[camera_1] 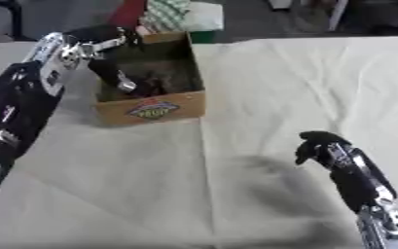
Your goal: Pick up objects on the table and place them in the box.
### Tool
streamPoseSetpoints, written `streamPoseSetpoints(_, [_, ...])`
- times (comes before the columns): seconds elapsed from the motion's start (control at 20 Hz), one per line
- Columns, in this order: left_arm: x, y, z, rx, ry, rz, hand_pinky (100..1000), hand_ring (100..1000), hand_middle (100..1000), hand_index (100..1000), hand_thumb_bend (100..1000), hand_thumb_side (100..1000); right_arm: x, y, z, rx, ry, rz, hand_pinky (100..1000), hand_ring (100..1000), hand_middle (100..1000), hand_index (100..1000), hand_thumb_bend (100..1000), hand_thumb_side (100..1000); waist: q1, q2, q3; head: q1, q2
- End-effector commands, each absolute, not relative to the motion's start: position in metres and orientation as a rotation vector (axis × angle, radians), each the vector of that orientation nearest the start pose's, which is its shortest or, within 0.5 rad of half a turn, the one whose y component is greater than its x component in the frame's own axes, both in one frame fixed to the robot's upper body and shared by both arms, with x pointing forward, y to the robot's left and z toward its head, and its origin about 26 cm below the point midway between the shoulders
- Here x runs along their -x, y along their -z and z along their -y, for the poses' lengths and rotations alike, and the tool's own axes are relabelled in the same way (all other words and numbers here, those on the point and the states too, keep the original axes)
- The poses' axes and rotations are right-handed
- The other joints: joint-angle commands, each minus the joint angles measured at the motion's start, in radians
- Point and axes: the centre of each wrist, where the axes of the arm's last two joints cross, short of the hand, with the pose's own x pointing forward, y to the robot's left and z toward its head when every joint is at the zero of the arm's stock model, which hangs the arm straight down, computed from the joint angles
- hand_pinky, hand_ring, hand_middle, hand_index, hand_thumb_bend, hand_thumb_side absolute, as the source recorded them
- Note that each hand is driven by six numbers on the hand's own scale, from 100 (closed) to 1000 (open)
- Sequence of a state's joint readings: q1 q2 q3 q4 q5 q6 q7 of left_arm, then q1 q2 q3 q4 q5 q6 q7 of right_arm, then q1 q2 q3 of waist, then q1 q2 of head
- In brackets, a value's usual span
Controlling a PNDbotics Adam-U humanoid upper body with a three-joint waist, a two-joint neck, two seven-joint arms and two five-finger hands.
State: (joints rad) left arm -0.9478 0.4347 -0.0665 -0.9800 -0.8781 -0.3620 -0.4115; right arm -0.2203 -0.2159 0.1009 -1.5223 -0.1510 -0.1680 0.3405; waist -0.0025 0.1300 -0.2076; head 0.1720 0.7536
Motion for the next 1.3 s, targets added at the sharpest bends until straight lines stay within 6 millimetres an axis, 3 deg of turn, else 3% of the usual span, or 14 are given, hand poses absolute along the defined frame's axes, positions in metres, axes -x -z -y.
streamPoseSetpoints(0.05, [-0.457, -0.26, -0.3, -0.827, 1.413, 1.788, 799, 773, 771, 808, 592, 551, -0.333, -0.049, 0.254, -0.287, -0.516, 1.849, 747, 523, 545, 744, 100, 818, 0.0, -0.012, 0.006, -0.012, -0.01])
streamPoseSetpoints(0.15, [-0.441, -0.27, -0.309, -0.777, 1.295, 1.9, 772, 737, 740, 784, 526, 541, -0.333, -0.049, 0.256, -0.279, -0.512, 1.849, 747, 523, 545, 744, 100, 816, 0.0, -0.013, 0.014, -0.019, -0.008])
streamPoseSetpoints(0.25, [-0.425, -0.274, -0.315, -0.694, 1.172, 1.983, 768, 733, 736, 783, 519, 542, -0.332, -0.049, 0.258, -0.271, -0.509, 1.848, 747, 523, 545, 744, 100, 816, 0.002, -0.015, 0.021, -0.022, -0.005])
streamPoseSetpoints(0.3, [-0.42, -0.276, -0.315, -0.663, 1.138, 2.0, 743, 703, 709, 765, 409, 566, -0.332, -0.049, 0.258, -0.27, -0.508, 1.848, 747, 523, 545, 744, 100, 815, 0.002, -0.015, 0.023, -0.023, -0.004])
streamPoseSetpoints(0.55, [-0.378, -0.248, -0.334, -0.425, 0.731, 2.13, 724, 680, 679, 745, 200, 661, -0.332, -0.05, 0.261, -0.263, -0.494, 1.855, 747, 523, 545, 744, 100, 804, 0.0, -0.02, 0.043, -0.038, -0.006])
streamPoseSetpoints(0.9, [-0.347, -0.201, -0.355, -0.32, 0.301, 2.075, 703, 649, 649, 728, 130, 740, -0.332, -0.052, 0.264, -0.25, -0.483, 1.863, 747, 523, 545, 744, 100, 806, -0.001, -0.015, 0.055, -0.045, -0.007])
streamPoseSetpoints(1.3, [-0.323, -0.166, -0.353, -0.311, 0.144, 1.964, 689, 621, 621, 720, 100, 801, -0.333, -0.053, 0.264, -0.248, -0.48, 1.868, 746, 523, 545, 743, 100, 800, 0.0, -0.016, 0.068, -0.051, -0.003])
